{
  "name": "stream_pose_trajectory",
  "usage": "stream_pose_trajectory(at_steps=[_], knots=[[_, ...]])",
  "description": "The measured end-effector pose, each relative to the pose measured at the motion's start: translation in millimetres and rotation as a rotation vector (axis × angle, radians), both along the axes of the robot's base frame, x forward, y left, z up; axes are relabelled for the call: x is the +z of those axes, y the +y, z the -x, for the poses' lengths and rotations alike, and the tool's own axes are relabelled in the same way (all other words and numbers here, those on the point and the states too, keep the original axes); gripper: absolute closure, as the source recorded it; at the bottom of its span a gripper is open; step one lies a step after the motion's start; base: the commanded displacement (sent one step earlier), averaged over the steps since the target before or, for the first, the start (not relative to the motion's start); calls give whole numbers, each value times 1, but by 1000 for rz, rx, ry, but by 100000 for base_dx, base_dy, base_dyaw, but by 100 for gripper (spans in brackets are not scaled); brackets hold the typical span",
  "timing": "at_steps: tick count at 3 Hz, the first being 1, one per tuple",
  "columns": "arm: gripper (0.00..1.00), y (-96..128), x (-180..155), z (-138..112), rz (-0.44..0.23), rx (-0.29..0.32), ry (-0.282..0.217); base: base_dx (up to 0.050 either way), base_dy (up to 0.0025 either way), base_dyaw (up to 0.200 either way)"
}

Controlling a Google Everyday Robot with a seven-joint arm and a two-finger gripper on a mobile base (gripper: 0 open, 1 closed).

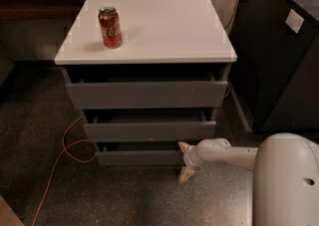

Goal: Place coke can into bottom drawer

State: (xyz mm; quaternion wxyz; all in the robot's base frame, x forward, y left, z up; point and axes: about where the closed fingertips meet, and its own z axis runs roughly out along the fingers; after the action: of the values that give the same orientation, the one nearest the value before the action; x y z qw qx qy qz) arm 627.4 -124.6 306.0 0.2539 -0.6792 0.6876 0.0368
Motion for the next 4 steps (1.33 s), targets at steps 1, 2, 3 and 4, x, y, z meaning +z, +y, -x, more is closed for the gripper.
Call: stream_pose_trajectory(at_steps=[1,2,3,4], knots=[[0,-3,-24,-20,-14,32,2,0,0,0],[0,-6,-69,-52,25,90,-14,0,0,0],[0,-5,-70,-51,23,91,-15,0,0,0],[0,5,-86,-51,17,115,-21,0,0,0]])
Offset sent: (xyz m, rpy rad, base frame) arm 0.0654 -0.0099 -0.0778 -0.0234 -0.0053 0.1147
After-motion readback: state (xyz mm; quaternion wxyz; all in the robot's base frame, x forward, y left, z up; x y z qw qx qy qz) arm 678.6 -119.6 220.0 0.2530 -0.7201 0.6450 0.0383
